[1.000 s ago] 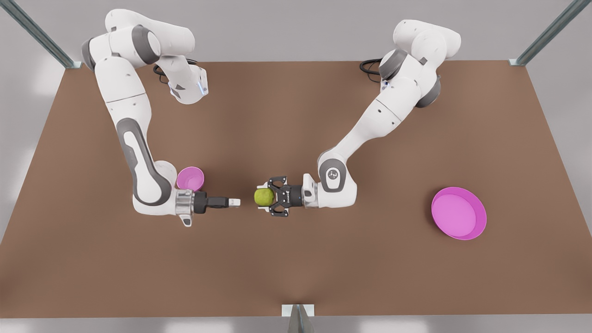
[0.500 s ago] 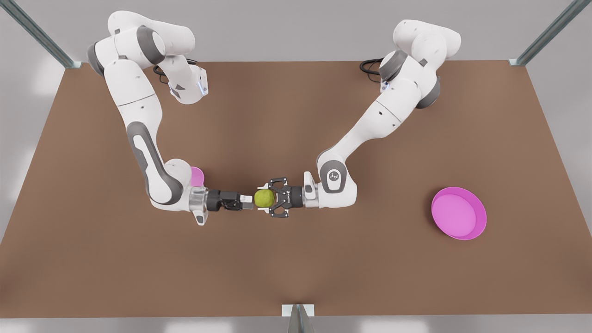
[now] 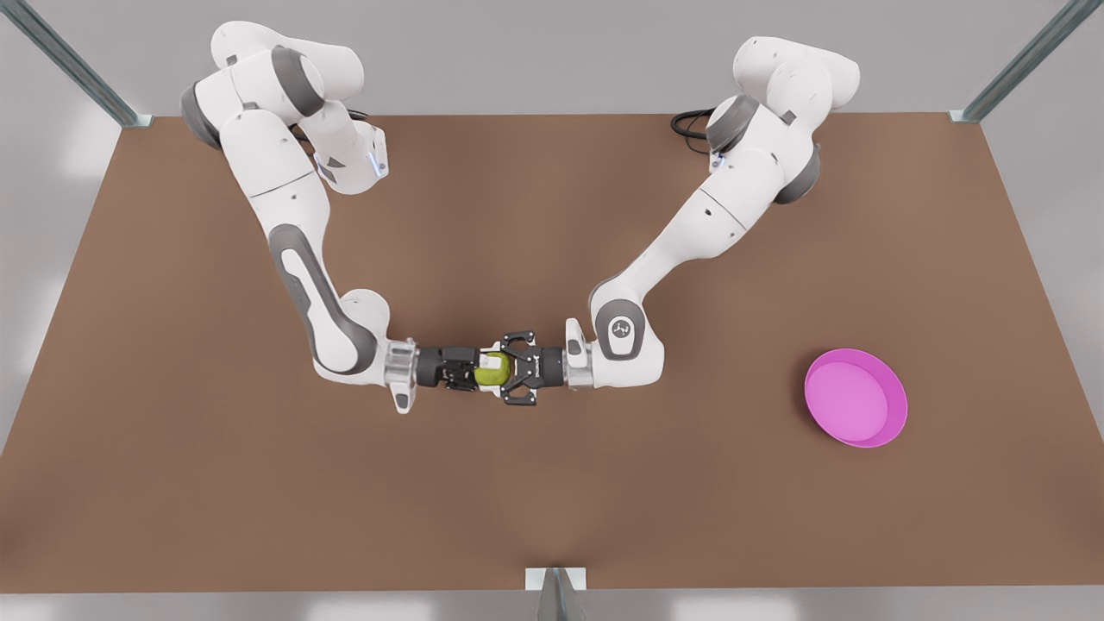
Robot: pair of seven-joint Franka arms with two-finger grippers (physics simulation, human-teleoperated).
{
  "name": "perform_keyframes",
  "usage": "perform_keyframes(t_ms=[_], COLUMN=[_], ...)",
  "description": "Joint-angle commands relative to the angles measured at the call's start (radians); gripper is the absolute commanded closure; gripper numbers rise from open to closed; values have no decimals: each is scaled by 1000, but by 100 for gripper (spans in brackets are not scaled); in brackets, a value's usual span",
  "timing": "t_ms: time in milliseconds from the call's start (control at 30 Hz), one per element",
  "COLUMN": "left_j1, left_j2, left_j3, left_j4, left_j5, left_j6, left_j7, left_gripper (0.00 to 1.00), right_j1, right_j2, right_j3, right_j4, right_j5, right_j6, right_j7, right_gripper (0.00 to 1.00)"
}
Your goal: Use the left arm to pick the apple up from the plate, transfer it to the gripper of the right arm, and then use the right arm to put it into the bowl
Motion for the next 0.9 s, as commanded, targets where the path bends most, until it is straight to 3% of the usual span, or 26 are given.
perform_keyframes(t_ms=[0, 67, 133, 333, 367, 400, 867], left_j1=[0, 0, 0, 0, 0, 1, 72], left_j2=[-2, -2, -2, 0, 3, 3, -6], left_j3=[0, 0, 0, 1, -3, -10, -5], left_j4=[0, 0, 0, 0, 0, 0, -54], left_j5=[2, 2, 0, 0, 0, 2, 39], left_j6=[-3, -3, -3, -3, -3, -3, -47], left_j7=[96, 94, 94, 91, 74, 65, 41], left_gripper=[23, 23, 23, 22, 5, 1, 1], right_j1=[2, 3, 3, 2, 2, 2, -58], right_j2=[-1, -1, -1, -1, -1, -1, -1], right_j3=[0, 0, 0, 0, 0, 0, -1], right_j4=[-4, -5, -5, -5, -5, -5, -4], right_j5=[8, 8, 8, 8, 6, 6, -82], right_j6=[23, 21, 21, 21, 21, 21, -21], right_j7=[-124, -125, -135, -141, -141, -141, -127], right_gripper=[0, 4, 16, 41, 41, 41, 41])
